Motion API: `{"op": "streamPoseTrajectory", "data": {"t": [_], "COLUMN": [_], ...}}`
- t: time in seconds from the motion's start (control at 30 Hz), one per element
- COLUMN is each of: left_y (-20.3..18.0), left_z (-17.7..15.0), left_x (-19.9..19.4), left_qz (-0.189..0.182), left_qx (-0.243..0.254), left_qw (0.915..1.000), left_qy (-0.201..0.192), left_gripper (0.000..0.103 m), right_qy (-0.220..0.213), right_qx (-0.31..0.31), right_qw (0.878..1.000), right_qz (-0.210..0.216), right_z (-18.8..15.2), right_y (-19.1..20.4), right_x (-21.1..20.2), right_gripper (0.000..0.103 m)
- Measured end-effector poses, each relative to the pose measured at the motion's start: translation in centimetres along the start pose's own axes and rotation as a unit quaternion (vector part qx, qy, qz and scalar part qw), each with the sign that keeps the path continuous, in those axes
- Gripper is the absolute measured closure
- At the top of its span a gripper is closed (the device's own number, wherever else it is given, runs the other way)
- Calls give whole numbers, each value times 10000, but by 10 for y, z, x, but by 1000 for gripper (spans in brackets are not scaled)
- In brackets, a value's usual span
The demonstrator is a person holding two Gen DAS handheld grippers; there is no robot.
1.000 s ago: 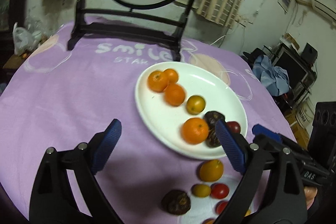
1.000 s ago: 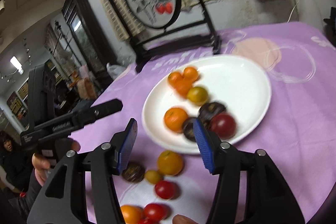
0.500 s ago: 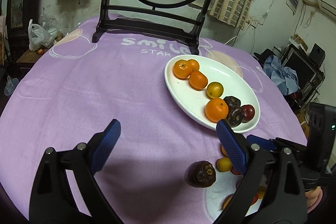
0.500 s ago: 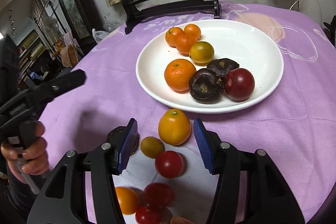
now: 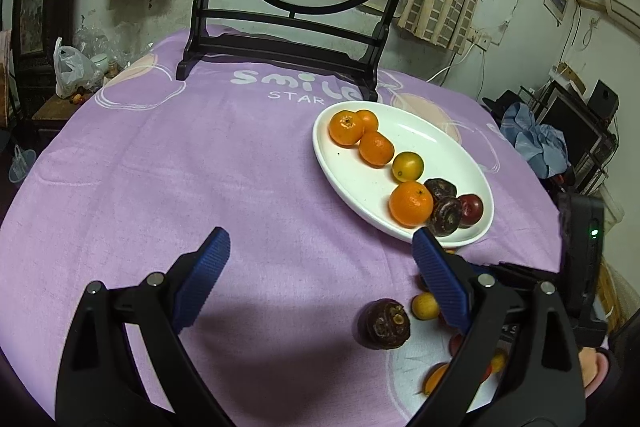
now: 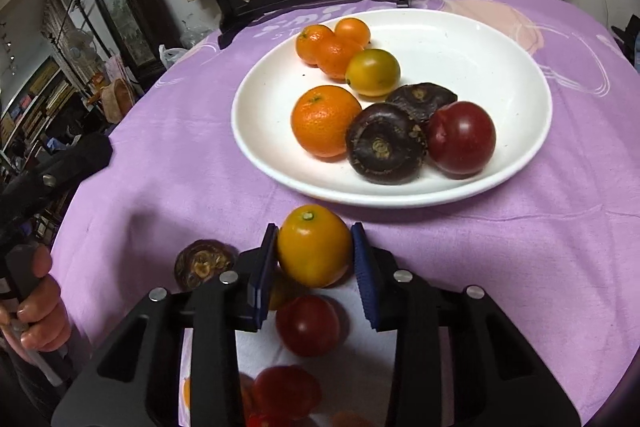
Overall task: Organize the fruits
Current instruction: 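Grasp a yellow citrus with the right gripper while the left gripper grasps a dark purple fruit, then carry both held fruits over the white plate and open both grippers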
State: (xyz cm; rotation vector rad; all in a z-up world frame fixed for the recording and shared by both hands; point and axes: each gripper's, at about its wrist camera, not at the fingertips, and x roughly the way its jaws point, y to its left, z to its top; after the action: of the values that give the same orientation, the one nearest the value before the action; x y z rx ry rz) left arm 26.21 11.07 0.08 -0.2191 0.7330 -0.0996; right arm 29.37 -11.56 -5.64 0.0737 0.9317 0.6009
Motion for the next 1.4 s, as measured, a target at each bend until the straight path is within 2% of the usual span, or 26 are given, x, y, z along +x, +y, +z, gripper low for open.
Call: {"op": "streamPoseTrajectory", "data": {"t": [0.07,0.1,0.13,0.2,0.33,0.47,0.73,1.17,1.3,1.4], "left_y": [-3,-8,-13,-22,-47,-58,-61,-62,-61,-55], "left_z": [-3,-7,-12,-20,-41,-53,-64,-66,-57,-37], "left_x": [5,9,11,13,20,23,38,42,33,20], "left_qz": [-237,-477,-548,-493,-608,-527,-460,-425,-524,-759], "left_qx": [255,543,783,1204,1995,2390,2508,2485,2291,1754], "left_qw": [9991,9963,9938,9897,9748,9661,9610,9610,9672,9790], "left_qy": [245,470,566,596,797,820,1068,1134,967,705], "left_gripper": [9,9,10,14,37,41,57,61,61,61], "right_qy": [-75,-130,-234,-359,-384,-301,-328,-334,-396,-800], "right_qx": [51,74,91,77,144,329,305,247,142,260], "right_qw": [9996,9992,9986,9980,9978,9972,9972,9973,9963,9922], "right_qz": [271,363,465,513,527,593,605,598,750,922], "right_z": [1,2,2,3,3,2,1,1,1,8], "right_y": [0,0,0,0,-4,-13,-10,-9,-4,-7], "right_x": [-10,-15,-23,-33,-40,-39,-41,-41,-44,-54], "right_gripper": [66,66,66,66,66,66,66,66,66,66]}}
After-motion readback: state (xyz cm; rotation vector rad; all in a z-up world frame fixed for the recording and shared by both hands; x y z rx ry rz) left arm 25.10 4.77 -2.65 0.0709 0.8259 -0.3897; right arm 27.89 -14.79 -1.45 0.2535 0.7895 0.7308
